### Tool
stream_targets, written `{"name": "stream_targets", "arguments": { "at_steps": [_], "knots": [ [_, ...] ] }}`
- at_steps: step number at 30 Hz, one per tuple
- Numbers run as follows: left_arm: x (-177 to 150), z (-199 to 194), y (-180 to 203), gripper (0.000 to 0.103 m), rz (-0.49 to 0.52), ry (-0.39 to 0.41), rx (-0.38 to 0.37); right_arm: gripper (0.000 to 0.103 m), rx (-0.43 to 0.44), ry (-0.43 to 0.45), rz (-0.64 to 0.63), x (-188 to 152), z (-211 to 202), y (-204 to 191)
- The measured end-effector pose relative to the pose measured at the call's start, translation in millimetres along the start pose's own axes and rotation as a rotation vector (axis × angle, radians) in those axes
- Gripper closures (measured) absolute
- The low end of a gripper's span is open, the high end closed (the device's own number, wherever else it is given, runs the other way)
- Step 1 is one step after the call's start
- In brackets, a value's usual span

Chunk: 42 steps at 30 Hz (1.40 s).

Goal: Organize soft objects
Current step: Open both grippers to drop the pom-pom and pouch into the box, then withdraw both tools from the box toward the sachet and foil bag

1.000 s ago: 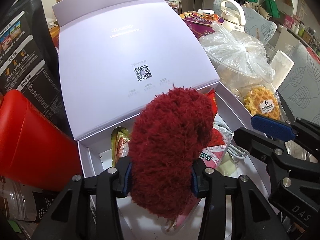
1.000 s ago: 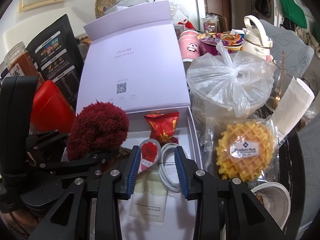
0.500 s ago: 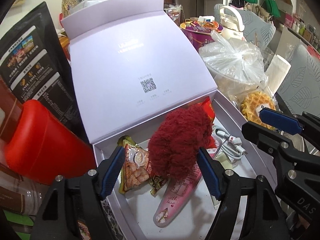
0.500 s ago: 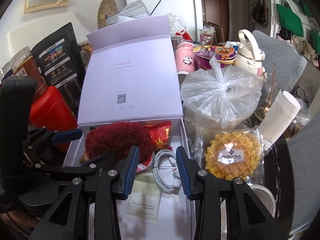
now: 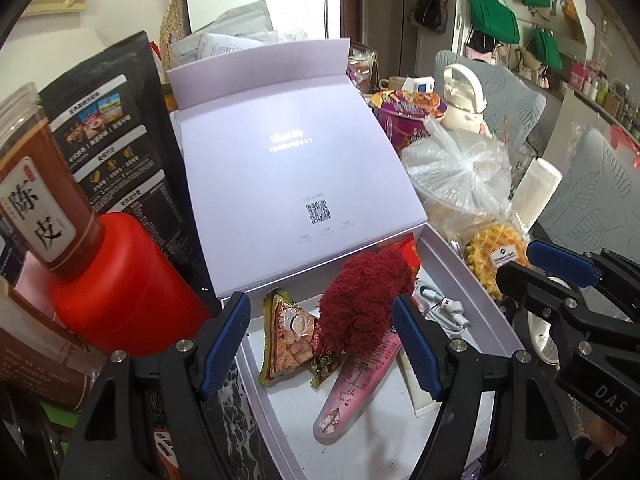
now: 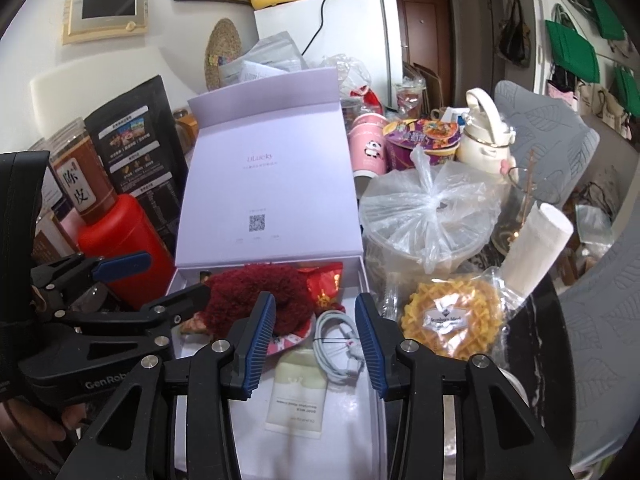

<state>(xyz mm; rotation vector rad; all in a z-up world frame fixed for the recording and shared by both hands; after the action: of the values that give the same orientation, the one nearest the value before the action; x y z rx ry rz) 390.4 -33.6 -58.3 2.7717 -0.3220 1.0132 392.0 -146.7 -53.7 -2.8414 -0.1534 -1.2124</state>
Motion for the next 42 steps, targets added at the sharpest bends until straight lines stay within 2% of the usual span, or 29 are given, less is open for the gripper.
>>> {"name": "stream_targets", "arguments": {
  "at_steps": [4, 18, 29, 31, 42],
  "knots": [
    [6.1, -15.7, 2.8, 0.030, -0.004, 0.040, -0.006, 0.060, -0.013, 0.024, 0.002, 4.0, -17.7, 1.9],
    [18.9, -94.6, 13.8, 0.030, 0.019, 0.171, 0.013, 0.038, -0.048, 0.144, -0.007, 16.9, -93.7, -2.4],
    [9.5, -147.6, 29.5, 0.029, 0.051, 0.242, 0.014, 0.025, -0.071, 0.223, -0.029, 7.5, -150.9, -8.8],
    [7.0, -156.3, 32.0, 0.020, 0.055, 0.254, 0.011, 0.023, -0.076, 0.237, -0.032, 4.7, -160.2, -9.8],
    [-14.5, -196.6, 41.8, 0.020, 0.079, 0.311, 0.006, 0.013, -0.100, 0.290, -0.047, -19.2, -205.3, -15.9]
  ]
}}
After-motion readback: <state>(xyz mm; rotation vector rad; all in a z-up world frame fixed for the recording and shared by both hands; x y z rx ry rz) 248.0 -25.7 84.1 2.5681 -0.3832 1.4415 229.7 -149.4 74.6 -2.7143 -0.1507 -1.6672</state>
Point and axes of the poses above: each gripper's, at about its wrist camera, not at the fingertips, and z roughly the way its jaws point, y to its right, x to its top, the point moved 8 cm from there along z, roughly the way its jaws point, and after that the axes turned 8 degrees about -x, right-handed, at the moved point
